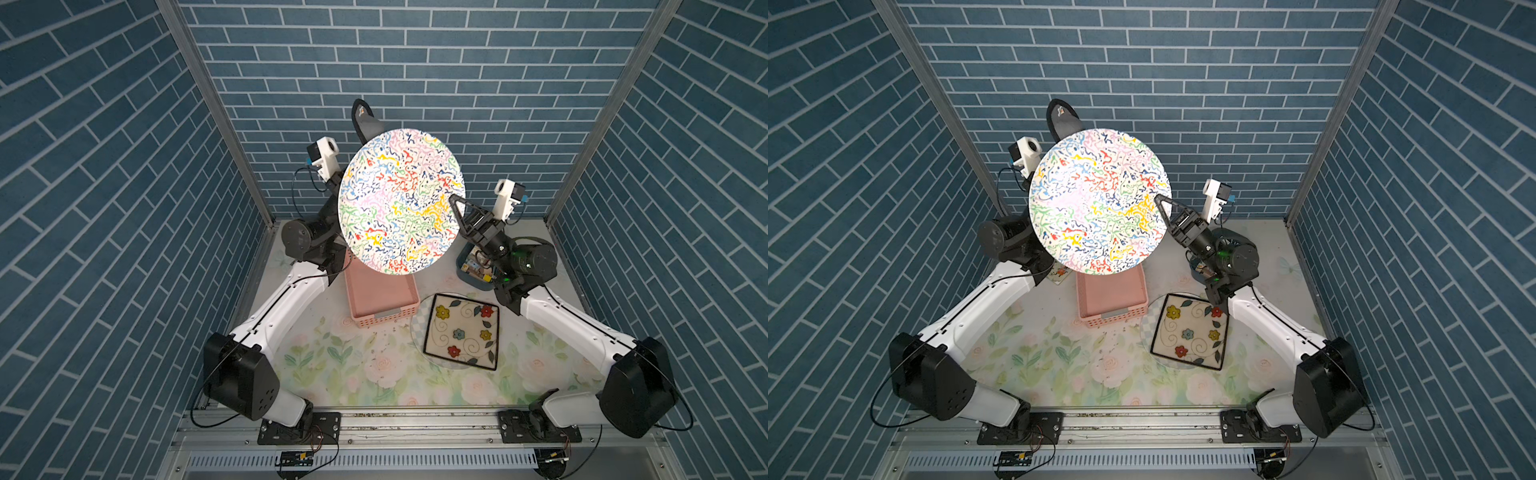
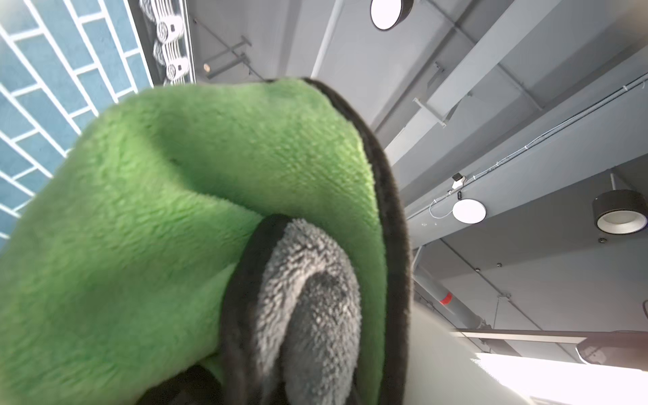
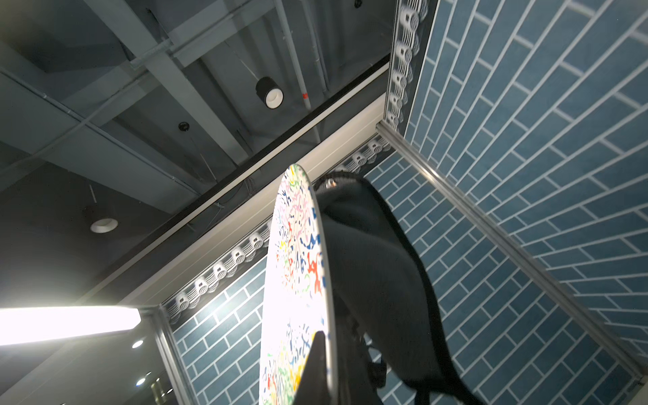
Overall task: Wipe the wet plate dry
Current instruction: Wipe the plate with towel, then place the plate on the plate.
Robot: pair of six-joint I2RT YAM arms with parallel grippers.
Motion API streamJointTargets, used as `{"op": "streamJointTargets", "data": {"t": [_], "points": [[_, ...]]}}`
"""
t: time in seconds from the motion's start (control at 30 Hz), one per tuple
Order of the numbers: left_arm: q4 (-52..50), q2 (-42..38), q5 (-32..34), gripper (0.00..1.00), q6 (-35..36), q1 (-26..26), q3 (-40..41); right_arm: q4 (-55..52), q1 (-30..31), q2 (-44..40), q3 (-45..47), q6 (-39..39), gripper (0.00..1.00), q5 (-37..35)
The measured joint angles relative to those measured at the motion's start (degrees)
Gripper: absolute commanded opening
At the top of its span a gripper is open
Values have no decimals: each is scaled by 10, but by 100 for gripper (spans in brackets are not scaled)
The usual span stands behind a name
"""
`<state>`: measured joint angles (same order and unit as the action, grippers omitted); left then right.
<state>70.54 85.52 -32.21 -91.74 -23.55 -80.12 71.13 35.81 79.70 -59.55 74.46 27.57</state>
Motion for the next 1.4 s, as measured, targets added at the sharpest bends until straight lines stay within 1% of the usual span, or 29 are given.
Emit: {"op": "streamJointTargets", "data": {"t": [0.07, 0.13, 0.2, 0.27, 0.37, 0.47, 0.53, 0.6, 0.7, 0.77, 0.87, 1.03, 1.17, 1.23, 1.3, 1.37, 1.4], "points": [[-2, -1, 3, 0, 14, -14, -2, 10, 17, 2, 1, -9, 0, 3], [-24, -6, 14, 0, 43, -44, 4, 20, 19, 5, -3, -21, 0, 10], [-59, -21, 29, 0, 81, -78, 29, 27, 14, 15, -28, -29, 0, 23], [-90, -44, 37, 0, 114, -106, 71, 25, 7, 26, -60, -29, 0, 30], [-133, -85, 41, 0, 153, -124, 136, 12, -28, 27, -84, -15, 0, 32], [-204, -125, 51, 0, 209, -124, 161, -2, -80, 19, -80, 17, 0, 25], [-268, -156, 63, 0, 262, -125, 155, -8, -116, 9, -63, 33, 0, 9], [-355, -185, 89, 0, 325, -123, 134, -15, -147, -11, -36, 46, 0, -1], [-500, -219, 150, 0, 424, -125, 80, -32, -174, -55, 10, 47, 0, -14], [-590, -245, 215, 0, 489, -126, 45, -51, -194, -92, 50, 31, 0, -23], [-680, -282, 315, 0, 558, -129, 19, -110, -212, -131, 95, -11, 0, -36], [-793, -316, 474, 0, 637, -130, 14, -298, -217, -210, 148, -99, 0, -79], [-848, -319, 565, 0, 680, -130, 34, -443, -217, -298, 205, -160, 0, -118], [-869, -315, 594, 0, 694, -129, 49, -501, -217, -335, 237, -178, 0, -132], [-883, -307, 607, 0, 702, -121, 65, -554, -217, -370, 274, -192, 0, -143], [-901, -290, 596, 0, 704, -101, 72, -595, -217, -398, 311, -198, 0, -146], [-908, -278, 583, 0, 703, -82, 73, -610, -217, -409, 329, -202, 0, -146]]}}
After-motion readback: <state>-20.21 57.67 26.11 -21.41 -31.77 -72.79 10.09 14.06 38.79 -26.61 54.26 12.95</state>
